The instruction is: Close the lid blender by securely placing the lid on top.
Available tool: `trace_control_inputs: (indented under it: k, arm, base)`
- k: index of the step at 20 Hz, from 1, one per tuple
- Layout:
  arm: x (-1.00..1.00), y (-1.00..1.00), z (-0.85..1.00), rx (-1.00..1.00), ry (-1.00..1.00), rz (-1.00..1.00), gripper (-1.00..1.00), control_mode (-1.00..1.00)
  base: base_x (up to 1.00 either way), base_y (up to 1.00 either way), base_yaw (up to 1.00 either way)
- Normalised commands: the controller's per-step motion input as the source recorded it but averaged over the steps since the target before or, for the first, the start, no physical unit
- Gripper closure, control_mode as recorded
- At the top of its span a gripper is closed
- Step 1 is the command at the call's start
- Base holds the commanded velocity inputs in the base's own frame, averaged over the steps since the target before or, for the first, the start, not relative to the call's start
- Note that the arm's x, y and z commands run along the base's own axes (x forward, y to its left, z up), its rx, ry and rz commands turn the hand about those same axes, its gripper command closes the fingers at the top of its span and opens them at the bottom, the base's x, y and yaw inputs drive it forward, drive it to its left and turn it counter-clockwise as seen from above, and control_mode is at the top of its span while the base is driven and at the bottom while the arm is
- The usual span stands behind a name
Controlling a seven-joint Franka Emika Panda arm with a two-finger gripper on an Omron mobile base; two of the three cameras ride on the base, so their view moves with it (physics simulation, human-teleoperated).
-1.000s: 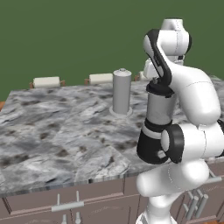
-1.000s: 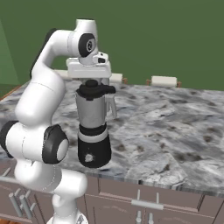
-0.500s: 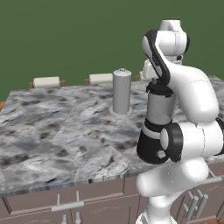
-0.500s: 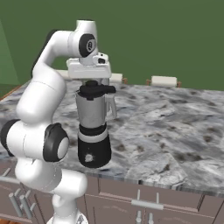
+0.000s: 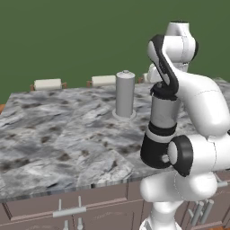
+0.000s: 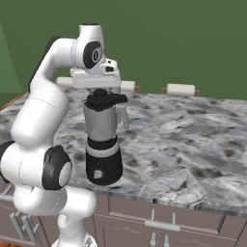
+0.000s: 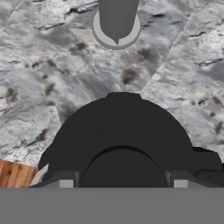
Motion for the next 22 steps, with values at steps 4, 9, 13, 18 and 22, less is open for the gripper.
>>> trace_control_inputs:
  k: [4, 9, 13, 18, 22]
  arm:
    - [-0.16, 0.0, -0.28, 0.0, -0.16, 0.0, 1.0, -1.0]
    - [-0.33, -0.12, -0.21, 0.0, -0.09, 0.0, 1.0, -1.0]
    - [-0.34, -0.14, 0.0, 0.0, 0.0, 0.0, 1.0, -1.0]
    - [-0.03, -0.01, 0.0, 0.0, 0.12, 0.0, 1.0, -1.0]
    - [0.0, 0.0, 0.0, 0.0, 0.18, 0.0, 1.0, -1.0]
  base:
    - [0.0, 0.0, 0.0]
    - [0.0, 0.0, 0.0]
    - [0.0, 0.0, 0.0]
    - [0.0, 0.0, 0.0]
    - [0.0, 0.0, 0.0]
